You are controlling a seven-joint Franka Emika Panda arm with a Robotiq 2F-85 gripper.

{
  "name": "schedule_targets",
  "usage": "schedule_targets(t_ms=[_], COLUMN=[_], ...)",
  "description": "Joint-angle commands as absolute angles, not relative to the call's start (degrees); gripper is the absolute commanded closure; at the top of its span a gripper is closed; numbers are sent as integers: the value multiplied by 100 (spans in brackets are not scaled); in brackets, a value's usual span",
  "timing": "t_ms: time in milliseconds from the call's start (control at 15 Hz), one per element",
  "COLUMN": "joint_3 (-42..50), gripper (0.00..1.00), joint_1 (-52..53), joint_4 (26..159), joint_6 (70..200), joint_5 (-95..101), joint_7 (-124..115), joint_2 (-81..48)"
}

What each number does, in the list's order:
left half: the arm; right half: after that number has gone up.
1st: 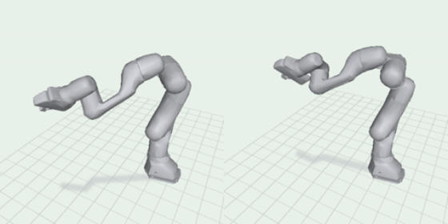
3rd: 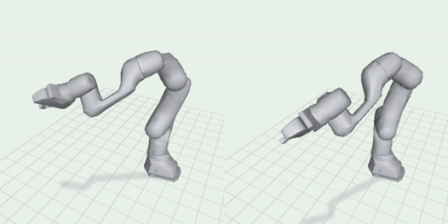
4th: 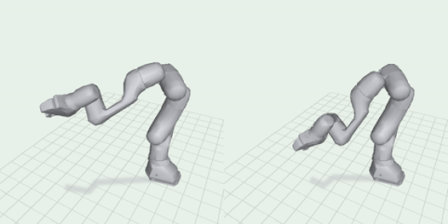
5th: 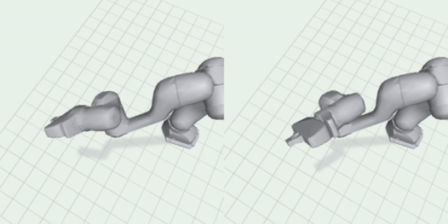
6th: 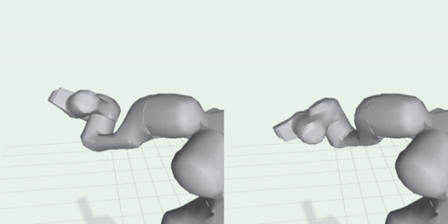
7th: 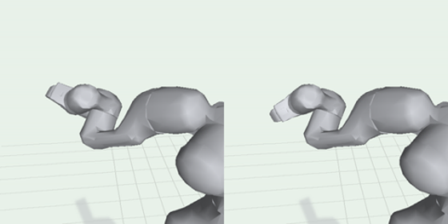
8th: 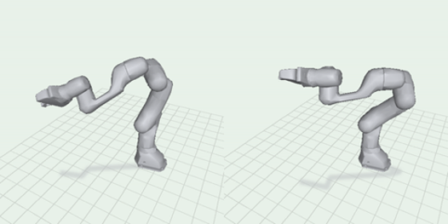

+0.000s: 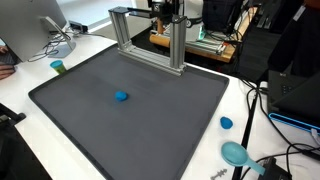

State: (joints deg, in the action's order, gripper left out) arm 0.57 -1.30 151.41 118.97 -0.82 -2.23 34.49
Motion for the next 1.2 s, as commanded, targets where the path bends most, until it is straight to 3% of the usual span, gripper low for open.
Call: schedule_targets(t_ms=[0,200,467,533,933,1133], joint_3=[56,42,-33,-60,-188,-150], gripper=[0,2,21,16,19,32], joint_1=[-109,-116,-111,-106,-102,-93], joint_4=[15221,15239,15301,15326,15492,15514], joint_6=[11930,11909,11877,11889,11921,12026], joint_5=[-143,-130,-89,-79,-29,-92], joint_7=[-227,-249,-319,-338,-423,-403], joint_2=[3513,3534,3634,3651,3786,3759])
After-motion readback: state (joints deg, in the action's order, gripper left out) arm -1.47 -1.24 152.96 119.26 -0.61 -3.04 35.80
